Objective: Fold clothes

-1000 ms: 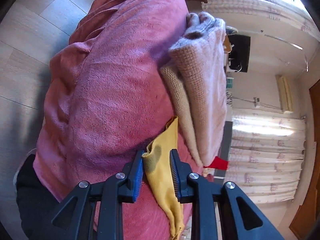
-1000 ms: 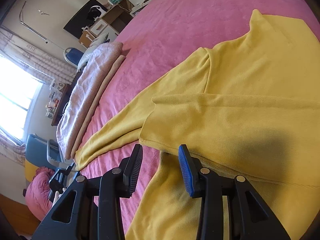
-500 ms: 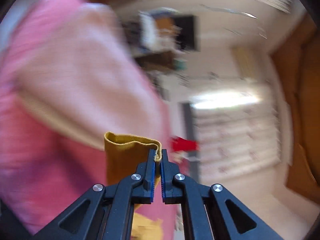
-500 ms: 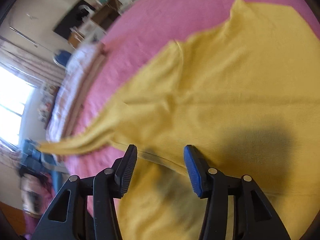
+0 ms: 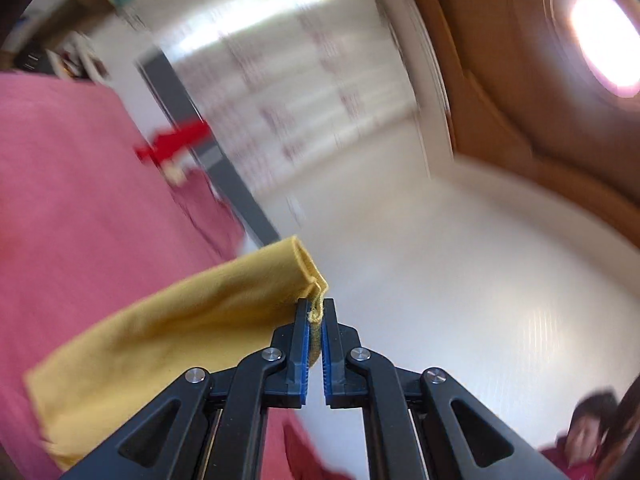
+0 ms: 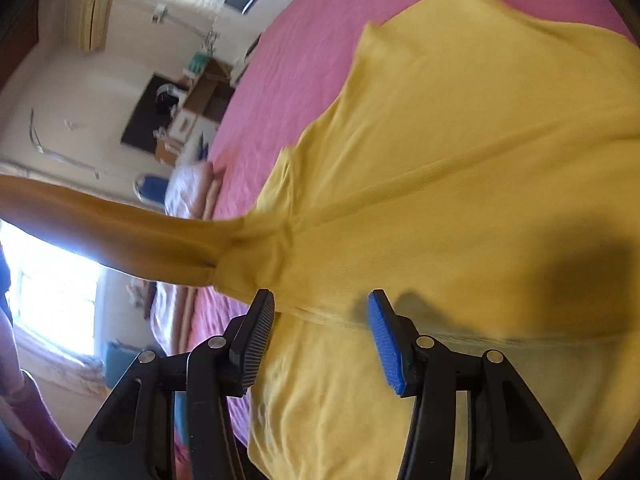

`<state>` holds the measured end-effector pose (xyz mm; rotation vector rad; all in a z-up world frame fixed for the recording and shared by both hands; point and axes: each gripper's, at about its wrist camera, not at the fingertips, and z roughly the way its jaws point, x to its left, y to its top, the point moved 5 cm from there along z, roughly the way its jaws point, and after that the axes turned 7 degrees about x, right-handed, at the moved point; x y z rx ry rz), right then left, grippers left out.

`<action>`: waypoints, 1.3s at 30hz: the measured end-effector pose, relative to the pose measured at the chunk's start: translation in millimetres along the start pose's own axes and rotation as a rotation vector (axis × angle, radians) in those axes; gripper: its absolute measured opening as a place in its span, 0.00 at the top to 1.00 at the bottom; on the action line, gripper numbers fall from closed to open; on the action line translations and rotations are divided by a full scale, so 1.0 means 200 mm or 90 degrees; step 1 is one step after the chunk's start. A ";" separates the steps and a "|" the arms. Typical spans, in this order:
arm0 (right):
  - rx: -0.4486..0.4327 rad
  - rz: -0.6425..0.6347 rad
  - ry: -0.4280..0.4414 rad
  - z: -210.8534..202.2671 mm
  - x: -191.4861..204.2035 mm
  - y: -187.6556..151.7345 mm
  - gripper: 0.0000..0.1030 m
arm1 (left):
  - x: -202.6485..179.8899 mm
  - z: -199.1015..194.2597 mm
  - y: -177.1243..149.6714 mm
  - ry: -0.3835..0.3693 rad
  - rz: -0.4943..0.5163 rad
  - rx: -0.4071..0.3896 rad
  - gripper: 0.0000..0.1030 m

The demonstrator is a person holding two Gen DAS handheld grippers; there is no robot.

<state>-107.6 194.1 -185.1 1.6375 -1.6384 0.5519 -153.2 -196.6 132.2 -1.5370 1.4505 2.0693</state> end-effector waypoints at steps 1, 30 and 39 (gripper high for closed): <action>-0.017 0.014 0.002 -0.08 -0.05 -0.01 0.51 | -0.01 0.20 -0.12 0.004 0.010 0.044 0.97; -0.145 0.158 -0.029 -0.83 -0.64 -0.02 0.35 | 0.70 0.60 -1.43 0.326 0.161 0.431 0.94; -0.115 0.083 -0.082 -0.72 -0.50 -0.06 0.35 | 0.39 0.81 -1.64 0.160 0.216 0.443 0.92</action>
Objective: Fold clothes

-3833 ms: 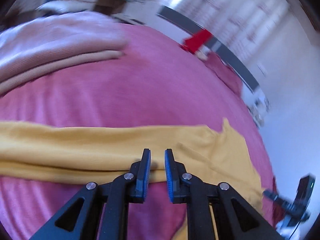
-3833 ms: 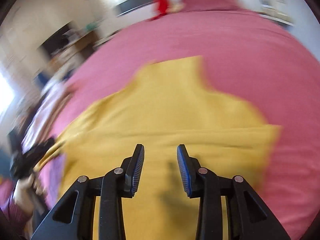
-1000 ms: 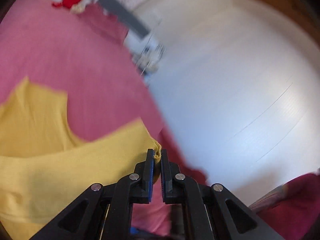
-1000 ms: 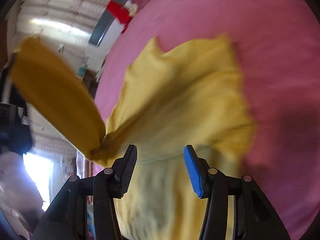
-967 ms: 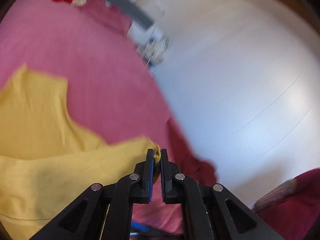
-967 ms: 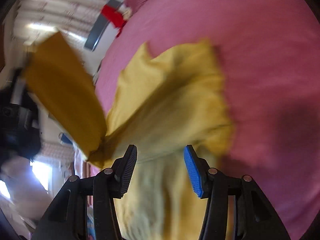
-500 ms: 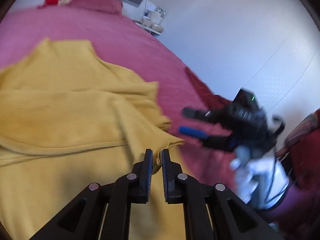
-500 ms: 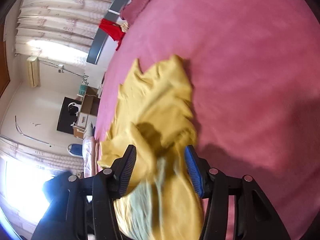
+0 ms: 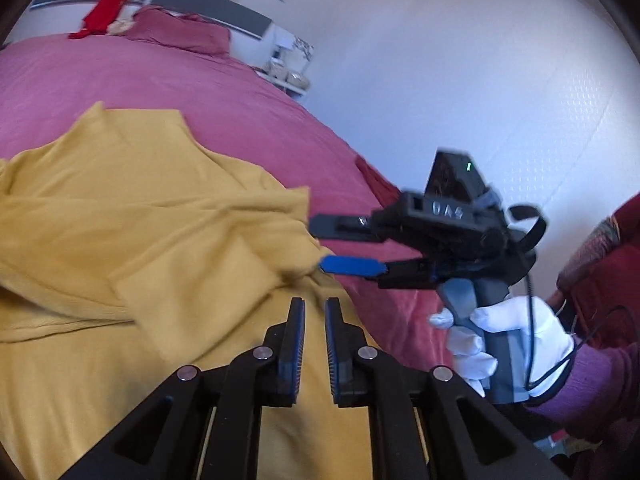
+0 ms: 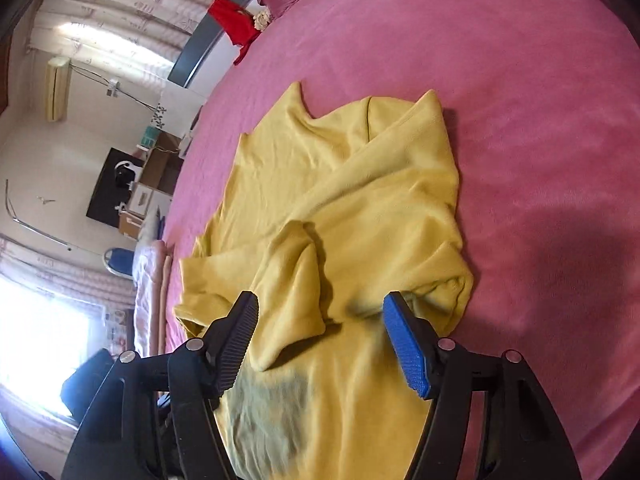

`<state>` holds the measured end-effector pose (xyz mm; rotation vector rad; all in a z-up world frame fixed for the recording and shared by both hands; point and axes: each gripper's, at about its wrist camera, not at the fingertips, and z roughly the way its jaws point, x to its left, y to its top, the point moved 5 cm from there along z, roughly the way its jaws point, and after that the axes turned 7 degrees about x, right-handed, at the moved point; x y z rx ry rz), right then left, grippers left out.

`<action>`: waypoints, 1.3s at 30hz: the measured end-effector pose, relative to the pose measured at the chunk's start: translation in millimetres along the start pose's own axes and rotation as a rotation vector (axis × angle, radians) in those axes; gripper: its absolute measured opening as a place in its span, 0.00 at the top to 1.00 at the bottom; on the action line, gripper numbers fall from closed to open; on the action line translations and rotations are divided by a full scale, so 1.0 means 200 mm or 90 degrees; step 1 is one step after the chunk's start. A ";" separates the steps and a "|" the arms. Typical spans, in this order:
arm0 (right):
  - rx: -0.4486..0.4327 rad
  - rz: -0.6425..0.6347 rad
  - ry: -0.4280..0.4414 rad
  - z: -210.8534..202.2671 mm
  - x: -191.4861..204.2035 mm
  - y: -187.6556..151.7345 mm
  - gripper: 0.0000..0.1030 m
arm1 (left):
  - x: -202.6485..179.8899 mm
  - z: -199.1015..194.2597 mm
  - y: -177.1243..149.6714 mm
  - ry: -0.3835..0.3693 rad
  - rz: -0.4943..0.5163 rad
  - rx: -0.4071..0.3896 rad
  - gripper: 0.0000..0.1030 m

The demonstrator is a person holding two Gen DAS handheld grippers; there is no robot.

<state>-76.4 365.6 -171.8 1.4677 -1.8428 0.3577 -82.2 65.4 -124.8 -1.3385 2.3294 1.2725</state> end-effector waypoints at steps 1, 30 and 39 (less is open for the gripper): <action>-0.001 -0.021 0.012 0.00 0.05 -0.01 0.35 | 0.01 -0.01 -0.01 0.027 0.005 -0.005 0.92; -0.200 0.068 0.054 -0.26 -0.07 -0.01 0.34 | 1.06 -0.60 -0.35 0.190 -0.457 -0.275 0.99; 0.017 -0.074 0.076 0.47 0.42 0.02 0.31 | 1.09 -0.83 -0.57 0.220 -0.561 -0.450 0.94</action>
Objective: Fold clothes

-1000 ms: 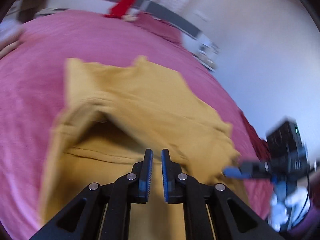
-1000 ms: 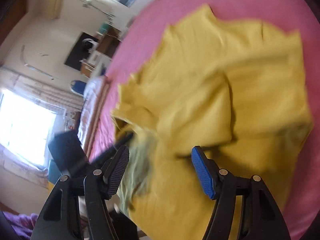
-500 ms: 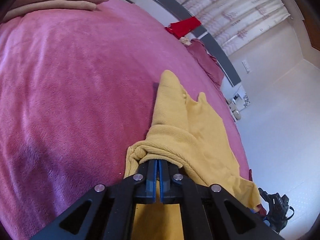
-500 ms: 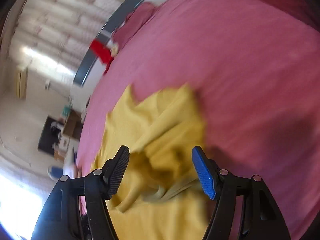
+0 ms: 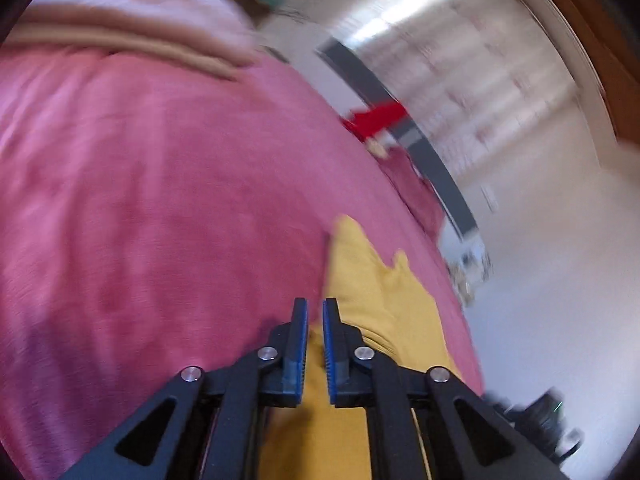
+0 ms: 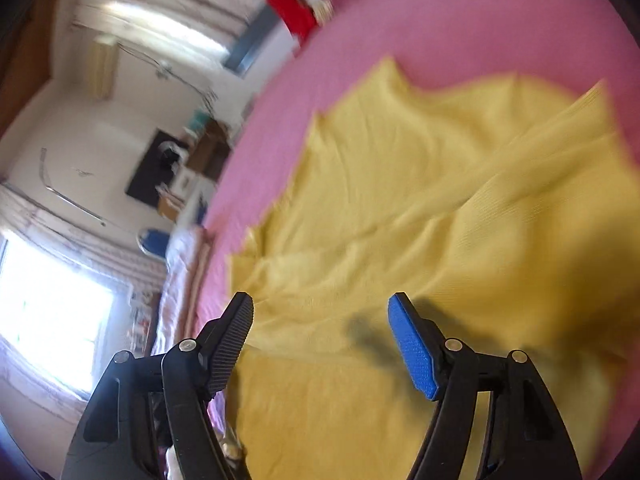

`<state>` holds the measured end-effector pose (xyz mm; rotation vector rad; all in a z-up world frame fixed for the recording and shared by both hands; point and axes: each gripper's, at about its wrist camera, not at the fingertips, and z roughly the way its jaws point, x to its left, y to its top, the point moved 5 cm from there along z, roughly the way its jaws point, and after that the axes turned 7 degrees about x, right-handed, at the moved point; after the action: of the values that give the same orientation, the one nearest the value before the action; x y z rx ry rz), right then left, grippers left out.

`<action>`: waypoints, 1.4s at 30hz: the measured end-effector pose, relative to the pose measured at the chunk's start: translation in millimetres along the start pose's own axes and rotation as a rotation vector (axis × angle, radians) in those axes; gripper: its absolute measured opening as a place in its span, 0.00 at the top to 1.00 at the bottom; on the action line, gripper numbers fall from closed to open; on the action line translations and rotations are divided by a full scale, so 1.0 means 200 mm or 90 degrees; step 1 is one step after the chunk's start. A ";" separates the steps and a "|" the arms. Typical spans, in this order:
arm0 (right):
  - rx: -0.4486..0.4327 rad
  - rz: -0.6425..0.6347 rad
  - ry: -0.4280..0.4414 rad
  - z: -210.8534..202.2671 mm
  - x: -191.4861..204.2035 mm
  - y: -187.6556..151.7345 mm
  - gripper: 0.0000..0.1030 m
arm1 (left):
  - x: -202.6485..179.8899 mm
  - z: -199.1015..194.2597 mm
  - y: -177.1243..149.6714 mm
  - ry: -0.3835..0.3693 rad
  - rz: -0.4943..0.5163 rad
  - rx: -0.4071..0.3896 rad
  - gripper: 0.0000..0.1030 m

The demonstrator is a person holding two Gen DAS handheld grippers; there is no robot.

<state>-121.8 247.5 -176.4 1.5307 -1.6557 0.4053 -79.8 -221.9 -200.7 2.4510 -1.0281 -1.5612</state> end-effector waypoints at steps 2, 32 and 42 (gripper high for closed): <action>0.022 -0.014 -0.060 0.11 -0.01 0.04 0.31 | 0.18 -0.04 0.01 0.007 -0.108 -0.014 0.96; 0.267 -0.421 -0.163 1.29 1.06 0.47 0.94 | 0.06 0.02 -0.04 -0.005 0.015 0.007 0.93; 0.304 -0.329 -0.041 0.83 0.97 0.36 0.46 | -0.25 -0.06 -0.04 0.048 0.335 0.064 0.90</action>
<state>-230.8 13.4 -113.1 2.2675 -1.1862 0.4900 -79.7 -192.2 -159.0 2.0295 -1.6012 -1.2593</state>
